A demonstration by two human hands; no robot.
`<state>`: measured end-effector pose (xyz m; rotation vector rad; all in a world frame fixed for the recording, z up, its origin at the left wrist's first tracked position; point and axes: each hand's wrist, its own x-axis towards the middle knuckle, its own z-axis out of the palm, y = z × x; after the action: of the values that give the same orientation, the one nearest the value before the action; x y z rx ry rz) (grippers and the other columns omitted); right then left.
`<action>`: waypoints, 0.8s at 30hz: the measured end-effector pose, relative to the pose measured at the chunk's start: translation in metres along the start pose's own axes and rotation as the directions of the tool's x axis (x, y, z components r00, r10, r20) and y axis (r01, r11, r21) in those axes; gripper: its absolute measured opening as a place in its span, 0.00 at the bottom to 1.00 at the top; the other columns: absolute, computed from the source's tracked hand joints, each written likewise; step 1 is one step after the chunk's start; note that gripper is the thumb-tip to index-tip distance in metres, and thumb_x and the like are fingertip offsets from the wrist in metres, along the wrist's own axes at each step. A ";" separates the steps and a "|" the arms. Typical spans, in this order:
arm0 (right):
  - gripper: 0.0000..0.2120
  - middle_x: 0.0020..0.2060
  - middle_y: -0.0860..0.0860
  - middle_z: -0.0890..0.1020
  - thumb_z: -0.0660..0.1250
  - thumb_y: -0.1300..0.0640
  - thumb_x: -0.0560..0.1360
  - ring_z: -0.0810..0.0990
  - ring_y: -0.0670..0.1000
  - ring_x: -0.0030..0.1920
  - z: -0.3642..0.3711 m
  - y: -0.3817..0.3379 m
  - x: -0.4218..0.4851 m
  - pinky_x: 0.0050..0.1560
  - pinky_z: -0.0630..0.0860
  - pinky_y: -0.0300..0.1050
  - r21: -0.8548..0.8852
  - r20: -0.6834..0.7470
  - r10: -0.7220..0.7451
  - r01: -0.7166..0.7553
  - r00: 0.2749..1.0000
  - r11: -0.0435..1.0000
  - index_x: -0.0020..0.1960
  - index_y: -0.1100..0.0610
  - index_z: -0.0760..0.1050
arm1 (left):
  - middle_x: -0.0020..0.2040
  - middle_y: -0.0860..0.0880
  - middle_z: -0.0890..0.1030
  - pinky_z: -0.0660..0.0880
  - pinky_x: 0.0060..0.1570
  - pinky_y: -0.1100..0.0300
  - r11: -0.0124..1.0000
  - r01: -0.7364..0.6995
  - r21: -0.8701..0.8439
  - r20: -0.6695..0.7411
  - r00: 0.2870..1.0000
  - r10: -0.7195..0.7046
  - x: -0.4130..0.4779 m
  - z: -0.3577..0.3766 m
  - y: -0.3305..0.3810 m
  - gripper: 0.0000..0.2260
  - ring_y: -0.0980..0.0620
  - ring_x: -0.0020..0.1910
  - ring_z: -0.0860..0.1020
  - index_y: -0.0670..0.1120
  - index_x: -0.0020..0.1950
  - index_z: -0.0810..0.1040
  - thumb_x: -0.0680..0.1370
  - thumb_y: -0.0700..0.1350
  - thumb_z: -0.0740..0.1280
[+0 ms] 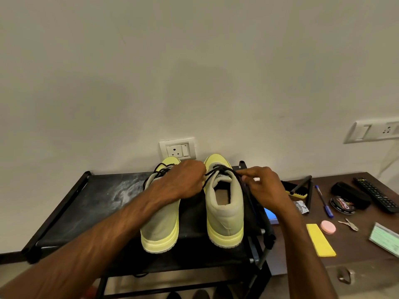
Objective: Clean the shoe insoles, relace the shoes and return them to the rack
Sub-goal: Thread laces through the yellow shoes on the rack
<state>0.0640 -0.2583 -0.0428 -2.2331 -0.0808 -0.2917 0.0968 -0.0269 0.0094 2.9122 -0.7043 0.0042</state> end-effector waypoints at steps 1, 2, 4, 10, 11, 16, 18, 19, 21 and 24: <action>0.16 0.58 0.47 0.85 0.62 0.64 0.83 0.82 0.46 0.57 -0.003 0.003 0.000 0.60 0.76 0.36 0.040 -0.042 0.015 -0.013 0.999 0.999 0.62 0.52 0.84 | 0.46 0.43 0.81 0.78 0.46 0.50 0.999 0.019 -0.034 -0.015 1.000 -0.019 -0.003 -0.005 -0.002 0.08 0.44 0.45 0.79 0.40 0.47 0.80 0.80 0.42 0.63; 0.17 0.59 0.48 0.85 0.60 0.65 0.83 0.82 0.47 0.60 -0.005 0.005 0.002 0.65 0.77 0.43 0.091 -0.081 0.027 -0.020 0.996 0.996 0.62 0.53 0.84 | 0.50 0.41 0.82 0.78 0.51 0.47 0.997 0.029 -0.069 -0.042 0.999 -0.032 -0.007 -0.012 -0.003 0.09 0.42 0.50 0.80 0.39 0.51 0.81 0.81 0.42 0.63; 0.20 0.57 0.48 0.86 0.57 0.68 0.82 0.83 0.47 0.60 -0.009 0.007 0.003 0.68 0.77 0.52 0.196 -0.144 0.048 -0.019 0.988 0.980 0.62 0.54 0.84 | 0.59 0.43 0.83 0.76 0.59 0.49 0.989 0.021 -0.147 -0.150 0.988 -0.044 -0.015 -0.022 -0.005 0.11 0.44 0.59 0.79 0.40 0.59 0.82 0.82 0.42 0.63; 0.26 0.56 0.47 0.85 0.56 0.75 0.76 0.81 0.49 0.61 0.003 -0.014 -0.008 0.65 0.75 0.40 0.141 -0.380 -0.002 0.060 0.925 0.988 0.60 0.54 0.84 | 0.64 0.50 0.81 0.72 0.63 0.55 0.971 0.013 -0.241 -0.231 0.970 -0.070 -0.028 -0.028 0.009 0.12 0.50 0.64 0.77 0.50 0.63 0.82 0.82 0.45 0.65; 0.27 0.56 0.47 0.85 0.56 0.76 0.74 0.81 0.48 0.60 0.005 -0.019 -0.012 0.64 0.73 0.34 0.118 -0.436 -0.032 0.092 0.900 0.989 0.58 0.54 0.84 | 0.63 0.50 0.81 0.71 0.61 0.58 0.971 0.023 -0.239 -0.234 0.969 -0.081 -0.030 -0.028 0.010 0.12 0.50 0.63 0.77 0.50 0.63 0.82 0.82 0.45 0.65; 0.20 0.48 0.48 0.86 0.61 0.76 0.73 0.83 0.43 0.51 0.017 -0.044 -0.028 0.54 0.75 0.29 0.074 -0.583 -0.121 0.201 0.804 0.977 0.49 0.56 0.85 | 0.58 0.52 0.84 0.68 0.51 0.63 0.969 0.039 -0.244 -0.306 0.945 -0.115 -0.046 -0.026 0.006 0.09 0.53 0.57 0.80 0.51 0.56 0.85 0.80 0.45 0.66; 0.19 0.45 0.49 0.86 0.63 0.76 0.71 0.82 0.42 0.48 0.025 -0.058 -0.036 0.51 0.77 0.30 0.077 -0.582 -0.151 0.239 0.799 0.968 0.46 0.57 0.85 | 0.57 0.53 0.84 0.70 0.51 0.61 0.967 0.052 -0.250 -0.334 0.932 -0.137 -0.057 -0.024 0.002 0.08 0.53 0.55 0.80 0.51 0.55 0.86 0.79 0.45 0.67; 0.19 0.45 0.49 0.85 0.63 0.76 0.70 0.82 0.43 0.47 0.029 -0.064 -0.040 0.51 0.78 0.32 0.078 -0.569 -0.169 0.257 0.804 0.963 0.45 0.57 0.85 | 0.56 0.53 0.84 0.71 0.52 0.61 0.966 0.061 -0.253 -0.347 0.926 -0.149 -0.061 -0.023 -0.001 0.08 0.53 0.55 0.80 0.51 0.54 0.86 0.79 0.45 0.68; 0.17 0.44 0.48 0.85 0.64 0.74 0.70 0.83 0.45 0.47 0.039 -0.078 -0.045 0.51 0.78 0.35 0.064 -0.529 -0.206 0.281 0.823 0.958 0.44 0.56 0.85 | 0.55 0.52 0.85 0.76 0.54 0.59 0.959 0.081 -0.271 -0.381 0.906 -0.184 -0.070 -0.020 -0.011 0.08 0.52 0.53 0.81 0.50 0.54 0.86 0.78 0.45 0.68; 0.16 0.42 0.46 0.84 0.64 0.71 0.70 0.81 0.44 0.46 0.055 -0.097 -0.053 0.50 0.77 0.34 0.013 -0.458 -0.279 0.320 0.844 0.947 0.42 0.54 0.85 | 0.53 0.51 0.84 0.78 0.55 0.55 0.947 0.126 -0.295 -0.424 0.871 -0.248 -0.084 -0.016 -0.028 0.09 0.51 0.53 0.79 0.49 0.56 0.84 0.77 0.45 0.69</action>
<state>0.0073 -0.1523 -0.0142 -2.0041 -0.1898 -0.9552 0.0356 0.0386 0.0185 2.5644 -0.3089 0.5192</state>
